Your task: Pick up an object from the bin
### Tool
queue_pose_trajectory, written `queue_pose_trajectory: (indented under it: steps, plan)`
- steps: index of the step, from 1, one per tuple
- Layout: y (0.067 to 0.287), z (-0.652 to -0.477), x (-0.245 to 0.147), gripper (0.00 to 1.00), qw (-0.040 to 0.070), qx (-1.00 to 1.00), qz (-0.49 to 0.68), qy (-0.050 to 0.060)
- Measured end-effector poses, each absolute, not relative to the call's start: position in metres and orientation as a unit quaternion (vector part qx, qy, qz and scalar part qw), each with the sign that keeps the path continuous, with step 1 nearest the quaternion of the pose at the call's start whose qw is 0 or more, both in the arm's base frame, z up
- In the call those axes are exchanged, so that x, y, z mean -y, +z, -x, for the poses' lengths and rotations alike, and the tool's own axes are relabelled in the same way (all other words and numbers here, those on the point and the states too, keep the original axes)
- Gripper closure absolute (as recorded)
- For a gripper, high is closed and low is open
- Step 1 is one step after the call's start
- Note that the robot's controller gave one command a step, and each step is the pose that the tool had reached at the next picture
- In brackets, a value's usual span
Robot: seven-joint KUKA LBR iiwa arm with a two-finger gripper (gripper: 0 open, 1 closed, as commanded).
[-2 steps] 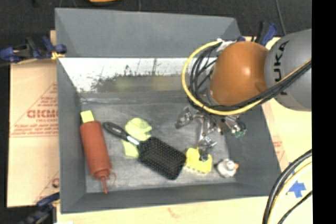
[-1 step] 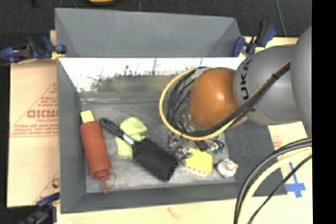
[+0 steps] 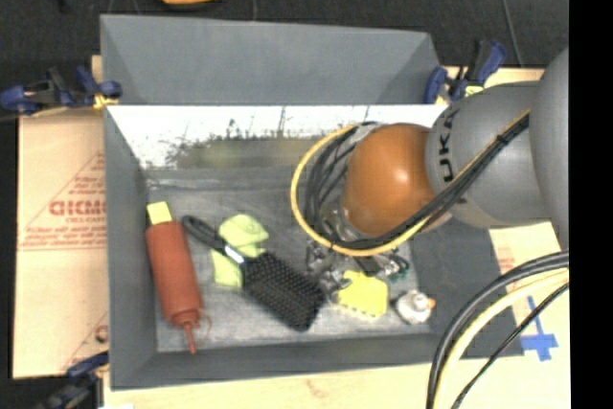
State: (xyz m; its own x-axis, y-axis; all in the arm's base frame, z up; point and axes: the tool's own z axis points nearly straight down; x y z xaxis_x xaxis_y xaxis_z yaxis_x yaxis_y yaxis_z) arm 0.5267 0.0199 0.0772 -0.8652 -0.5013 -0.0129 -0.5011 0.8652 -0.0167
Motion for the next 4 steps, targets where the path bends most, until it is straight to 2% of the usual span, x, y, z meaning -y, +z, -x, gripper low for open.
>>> queue_pose_trajectory:
  steps: [1,2,4]
  plan:
    - [0.118,-0.518,-0.027,1.0,-0.002,-0.964,0.265,0.0]
    - [0.071,-0.508,-0.04,0.0,0.002,-0.939,0.344,0.0]
    - [0.071,-0.507,-0.041,0.0,0.002,-0.939,0.345,-0.001]
